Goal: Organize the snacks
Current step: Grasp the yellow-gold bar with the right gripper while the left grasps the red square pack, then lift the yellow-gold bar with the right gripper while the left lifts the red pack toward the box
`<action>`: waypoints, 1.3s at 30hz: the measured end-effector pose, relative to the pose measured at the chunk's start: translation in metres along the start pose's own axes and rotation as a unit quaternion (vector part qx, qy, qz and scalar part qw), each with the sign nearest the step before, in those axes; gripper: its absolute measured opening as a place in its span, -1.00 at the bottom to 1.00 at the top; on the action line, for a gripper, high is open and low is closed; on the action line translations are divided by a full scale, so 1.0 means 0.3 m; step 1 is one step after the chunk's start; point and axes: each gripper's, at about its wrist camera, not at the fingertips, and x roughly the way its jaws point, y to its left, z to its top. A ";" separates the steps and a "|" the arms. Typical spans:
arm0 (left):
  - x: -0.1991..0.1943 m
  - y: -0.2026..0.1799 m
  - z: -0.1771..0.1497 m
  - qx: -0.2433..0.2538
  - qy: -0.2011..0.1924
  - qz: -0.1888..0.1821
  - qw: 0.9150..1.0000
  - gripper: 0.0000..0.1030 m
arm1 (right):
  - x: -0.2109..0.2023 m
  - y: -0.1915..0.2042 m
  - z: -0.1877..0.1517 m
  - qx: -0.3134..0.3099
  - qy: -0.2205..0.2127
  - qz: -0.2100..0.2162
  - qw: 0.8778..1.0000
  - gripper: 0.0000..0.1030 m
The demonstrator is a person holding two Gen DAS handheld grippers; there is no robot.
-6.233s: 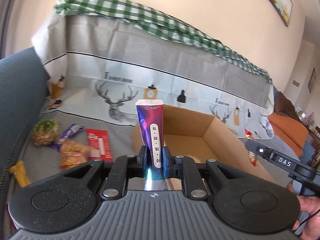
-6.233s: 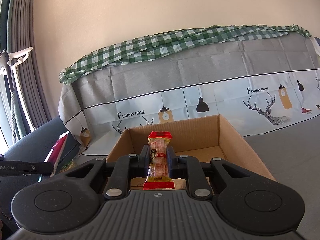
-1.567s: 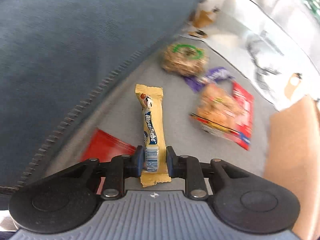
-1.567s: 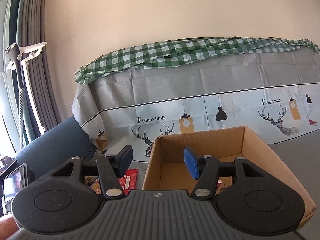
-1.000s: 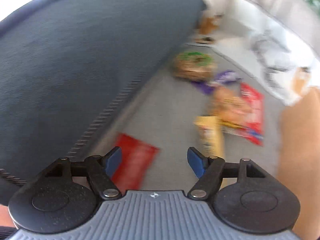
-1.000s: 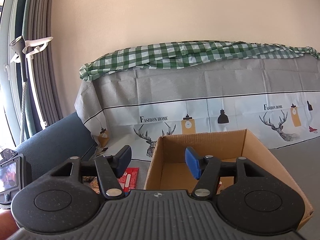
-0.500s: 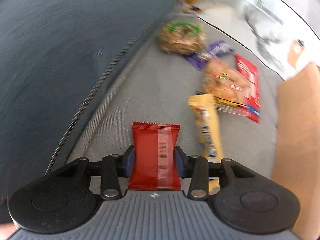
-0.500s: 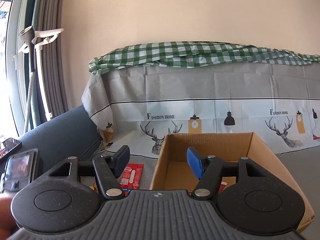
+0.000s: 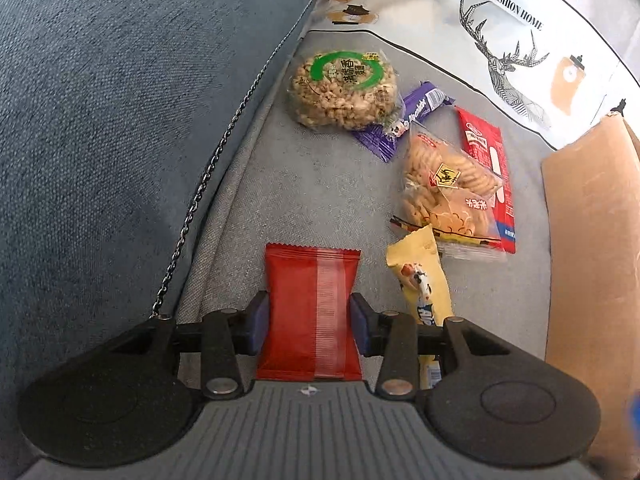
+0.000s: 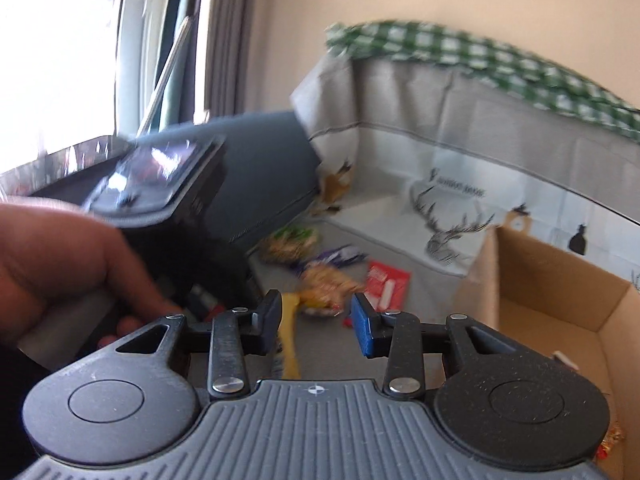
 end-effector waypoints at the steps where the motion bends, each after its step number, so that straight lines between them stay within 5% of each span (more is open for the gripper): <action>1: -0.005 0.002 -0.003 0.001 -0.001 0.000 1.000 -0.08 | 0.037 0.020 -0.004 -0.009 0.016 -0.006 1.000 -0.24; 7: -0.006 0.019 0.000 -0.002 -0.004 -0.011 1.000 -0.09 | 0.233 0.034 -0.031 0.031 0.109 -0.017 0.993 -0.18; 11: -0.006 0.020 0.000 -0.002 -0.005 -0.014 1.000 -0.09 | 0.317 0.024 -0.051 0.053 0.138 -0.022 0.989 -0.01; 18: -0.006 0.017 0.002 -0.003 -0.008 -0.013 1.000 -0.08 | 0.415 0.029 -0.087 0.053 0.174 -0.009 0.983 -0.07; 21: -0.005 0.018 0.006 -0.006 -0.009 -0.014 1.000 -0.08 | 0.431 0.023 -0.096 0.062 0.180 0.000 0.982 -0.50; 39: -0.140 0.001 -0.014 -0.014 -0.056 -0.057 0.997 -0.09 | 0.252 -0.040 -0.081 0.085 0.138 -0.003 0.987 -0.51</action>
